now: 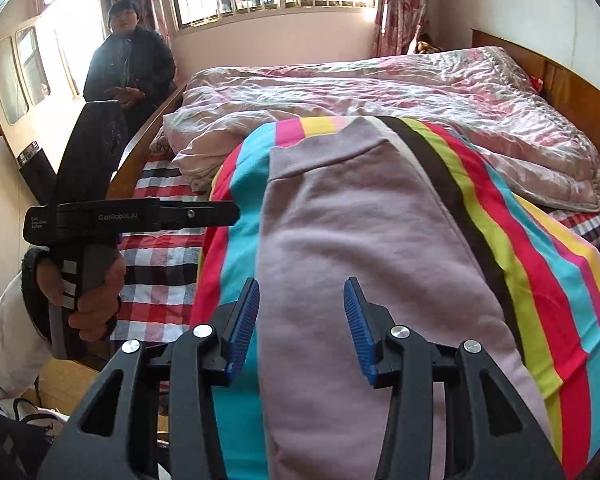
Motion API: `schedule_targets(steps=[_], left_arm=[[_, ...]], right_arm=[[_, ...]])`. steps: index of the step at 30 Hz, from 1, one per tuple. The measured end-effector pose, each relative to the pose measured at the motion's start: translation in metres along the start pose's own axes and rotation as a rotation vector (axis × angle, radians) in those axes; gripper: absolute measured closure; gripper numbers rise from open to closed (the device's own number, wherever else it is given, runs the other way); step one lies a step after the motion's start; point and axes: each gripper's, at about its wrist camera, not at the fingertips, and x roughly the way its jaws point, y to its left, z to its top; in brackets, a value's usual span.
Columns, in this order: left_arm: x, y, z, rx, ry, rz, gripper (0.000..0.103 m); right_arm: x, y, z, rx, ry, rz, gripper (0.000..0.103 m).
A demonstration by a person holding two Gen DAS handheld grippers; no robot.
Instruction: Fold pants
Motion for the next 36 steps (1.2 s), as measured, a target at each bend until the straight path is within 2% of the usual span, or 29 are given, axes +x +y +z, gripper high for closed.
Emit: schedule_targets(steps=[2, 4, 6, 8, 11, 12, 13, 14, 16, 18, 20, 22, 26, 32, 35, 36], left_arm=[[0.008, -0.031, -0.005, 0.102, 0.022, -0.018, 0.030], [0.020, -0.055, -0.010, 0.177, 0.048, -0.022, 0.027], [0.034, -0.062, -0.014, 0.173, 0.086, -0.021, 0.027], [0.042, -0.060, -0.020, 0.130, 0.120, -0.040, 0.027], [0.039, -0.061, -0.032, 0.090, 0.149, -0.061, 0.030], [0.036, -0.066, -0.037, 0.104, 0.152, -0.056, 0.040], [0.033, -0.074, -0.043, 0.128, 0.161, -0.065, 0.048], [0.030, -0.084, -0.050, 0.161, 0.174, -0.084, 0.051], [0.024, -0.103, -0.065, 0.248, 0.200, -0.088, 0.053], [0.025, -0.114, -0.080, 0.304, 0.212, -0.048, 0.053], [0.028, -0.111, -0.089, 0.273, 0.235, -0.063, 0.053], [0.029, -0.103, -0.092, 0.221, 0.246, -0.071, 0.061], [0.023, -0.094, -0.090, 0.204, 0.230, -0.057, 0.064], [0.011, -0.080, -0.077, 0.190, 0.202, -0.056, 0.064], [0.012, -0.072, -0.073, 0.164, 0.195, -0.053, 0.064], [0.012, -0.068, -0.072, 0.155, 0.192, -0.056, 0.064]], right_arm=[[-0.034, -0.042, -0.038, 0.088, 0.018, -0.118, 0.052], [-0.067, -0.085, -0.083, 0.220, 0.039, -0.200, 0.048], [-0.101, -0.114, -0.130, 0.360, 0.050, -0.289, 0.048], [-0.135, -0.116, -0.171, 0.424, 0.032, -0.337, 0.048], [-0.165, -0.081, -0.213, 0.419, 0.003, -0.329, 0.048], [-0.168, -0.063, -0.221, 0.400, -0.006, -0.302, 0.048], [-0.168, -0.044, -0.225, 0.374, -0.017, -0.265, 0.049], [-0.165, -0.026, -0.226, 0.341, -0.026, -0.224, 0.051], [-0.155, 0.006, -0.221, 0.267, -0.038, -0.156, 0.055], [-0.140, 0.025, -0.212, 0.205, -0.036, -0.105, 0.059], [-0.120, 0.036, -0.197, 0.132, -0.019, -0.085, 0.062], [-0.100, 0.042, -0.184, 0.059, 0.004, -0.064, 0.063], [-0.071, 0.041, -0.171, -0.041, 0.078, -0.095, 0.076], [-0.065, 0.039, -0.170, -0.096, 0.094, -0.112, 0.094], [-0.078, 0.047, -0.167, -0.081, 0.066, -0.040, 0.096], [-0.078, 0.050, -0.167, -0.083, 0.069, -0.010, 0.103]])
